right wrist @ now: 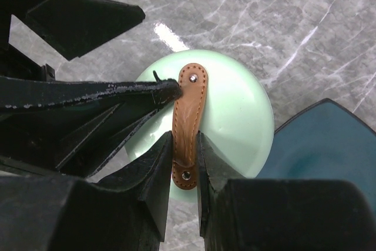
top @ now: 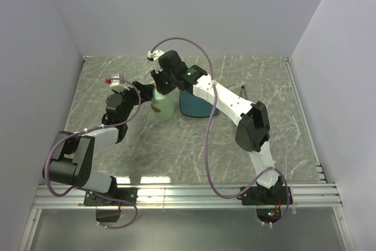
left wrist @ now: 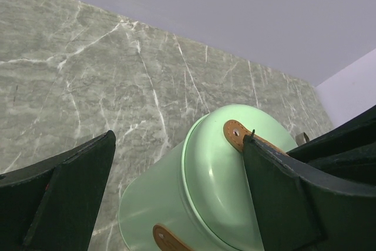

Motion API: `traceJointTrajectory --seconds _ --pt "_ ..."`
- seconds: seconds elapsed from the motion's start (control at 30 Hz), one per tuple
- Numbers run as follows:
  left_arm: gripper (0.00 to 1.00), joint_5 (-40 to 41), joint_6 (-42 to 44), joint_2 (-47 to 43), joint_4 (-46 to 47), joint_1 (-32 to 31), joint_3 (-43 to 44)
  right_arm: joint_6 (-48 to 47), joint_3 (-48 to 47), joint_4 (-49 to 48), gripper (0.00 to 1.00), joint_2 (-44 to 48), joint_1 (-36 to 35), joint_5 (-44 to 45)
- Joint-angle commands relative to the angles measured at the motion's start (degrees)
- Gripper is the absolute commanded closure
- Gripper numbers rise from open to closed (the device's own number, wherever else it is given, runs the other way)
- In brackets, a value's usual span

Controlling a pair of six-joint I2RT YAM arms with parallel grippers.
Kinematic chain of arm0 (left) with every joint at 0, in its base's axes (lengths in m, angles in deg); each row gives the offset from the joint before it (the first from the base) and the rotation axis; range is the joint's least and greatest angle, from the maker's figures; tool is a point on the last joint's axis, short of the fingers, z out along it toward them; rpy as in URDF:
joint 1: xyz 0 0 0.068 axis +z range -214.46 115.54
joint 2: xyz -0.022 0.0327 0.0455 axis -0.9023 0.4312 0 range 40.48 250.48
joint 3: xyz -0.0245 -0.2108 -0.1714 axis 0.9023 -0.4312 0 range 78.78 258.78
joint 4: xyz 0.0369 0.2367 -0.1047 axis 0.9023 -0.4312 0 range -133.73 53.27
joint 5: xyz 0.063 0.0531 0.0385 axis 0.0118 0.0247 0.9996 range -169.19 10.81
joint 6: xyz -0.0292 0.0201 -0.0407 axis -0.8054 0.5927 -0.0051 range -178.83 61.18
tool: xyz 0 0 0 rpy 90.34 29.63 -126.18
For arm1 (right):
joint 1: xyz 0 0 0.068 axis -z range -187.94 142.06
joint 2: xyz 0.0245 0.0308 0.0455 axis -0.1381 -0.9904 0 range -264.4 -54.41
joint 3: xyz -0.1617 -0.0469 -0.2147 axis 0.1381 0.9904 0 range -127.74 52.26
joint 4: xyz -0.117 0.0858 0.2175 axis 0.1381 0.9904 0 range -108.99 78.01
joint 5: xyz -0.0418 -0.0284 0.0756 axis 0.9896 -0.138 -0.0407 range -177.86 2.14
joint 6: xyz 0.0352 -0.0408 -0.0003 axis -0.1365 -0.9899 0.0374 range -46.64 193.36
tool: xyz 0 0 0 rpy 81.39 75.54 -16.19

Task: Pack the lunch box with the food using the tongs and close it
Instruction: Put the lid back on the lunch box

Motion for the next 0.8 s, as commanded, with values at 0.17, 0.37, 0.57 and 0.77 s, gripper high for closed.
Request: traceJointTrajectory --seconds 0.17,0.37,0.57,0.77 --pt "0.04 -0.36 1.15 -1.48 2.27 -0.40 0.35 1.89 7.59 -3.64 0.81 0.77 1.55 -0.71" --pt "0.04 0.08 1.42 -3.59 1.83 -0.40 -0.36 2.41 10.58 -4.61 0.80 1.91 1.99 -0.89" --pt "0.04 -0.01 1.50 -4.65 1.56 -0.40 -0.45 2.06 10.93 -5.49 0.69 3.76 1.90 -1.24" --pt "0.03 0.34 1.59 -5.97 1.39 -0.40 -0.71 1.80 11.28 -6.62 0.54 5.25 1.90 -1.42"
